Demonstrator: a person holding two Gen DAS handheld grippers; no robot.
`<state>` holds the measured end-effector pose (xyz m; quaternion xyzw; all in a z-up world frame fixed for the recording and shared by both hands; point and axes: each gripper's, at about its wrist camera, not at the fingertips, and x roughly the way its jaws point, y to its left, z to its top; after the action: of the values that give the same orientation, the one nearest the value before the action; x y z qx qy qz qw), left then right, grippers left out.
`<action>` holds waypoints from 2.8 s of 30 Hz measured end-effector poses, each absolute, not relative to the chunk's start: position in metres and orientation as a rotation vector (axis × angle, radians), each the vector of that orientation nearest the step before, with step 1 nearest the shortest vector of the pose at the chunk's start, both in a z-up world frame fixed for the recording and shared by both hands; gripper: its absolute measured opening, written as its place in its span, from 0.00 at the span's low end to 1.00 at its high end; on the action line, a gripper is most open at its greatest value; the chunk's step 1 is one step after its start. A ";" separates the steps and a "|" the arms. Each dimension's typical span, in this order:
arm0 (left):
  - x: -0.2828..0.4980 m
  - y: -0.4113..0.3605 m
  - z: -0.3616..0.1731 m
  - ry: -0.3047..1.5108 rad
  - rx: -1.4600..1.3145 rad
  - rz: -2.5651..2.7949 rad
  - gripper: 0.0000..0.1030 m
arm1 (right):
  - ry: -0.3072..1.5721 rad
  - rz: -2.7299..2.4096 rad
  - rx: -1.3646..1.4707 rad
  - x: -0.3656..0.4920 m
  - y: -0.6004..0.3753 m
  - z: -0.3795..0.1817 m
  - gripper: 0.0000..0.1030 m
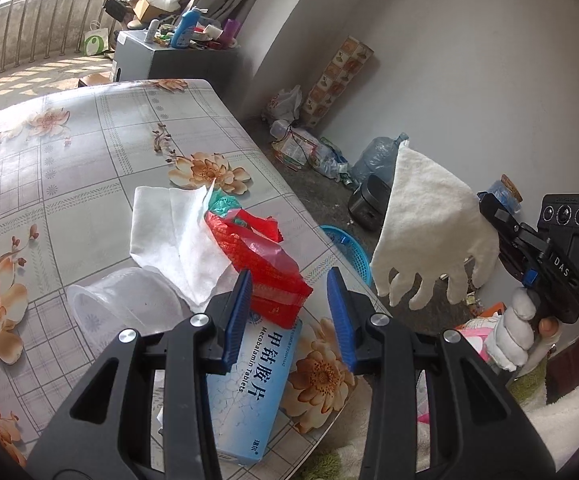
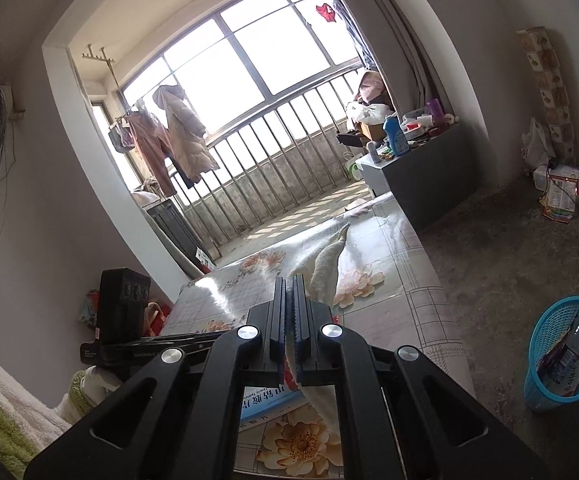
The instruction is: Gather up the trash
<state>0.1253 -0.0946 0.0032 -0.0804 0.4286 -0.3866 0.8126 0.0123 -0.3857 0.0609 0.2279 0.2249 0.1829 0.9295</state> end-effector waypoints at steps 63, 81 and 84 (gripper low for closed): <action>0.047 -0.134 0.022 0.640 0.119 -0.592 0.00 | 0.847 0.116 0.183 0.069 -0.336 -0.053 0.48; 0.074 -0.205 -0.025 0.677 0.378 -0.429 0.47 | 0.825 0.102 0.377 0.069 -0.360 -0.078 0.12; 0.076 -0.210 -0.030 0.659 0.409 -0.405 0.44 | 0.817 0.122 0.402 0.069 -0.364 -0.080 0.12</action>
<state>0.0760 -0.2099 -0.0295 0.1980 0.3192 -0.1960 0.9058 0.0691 -0.3644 -0.0798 0.1938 0.3945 0.0589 0.8963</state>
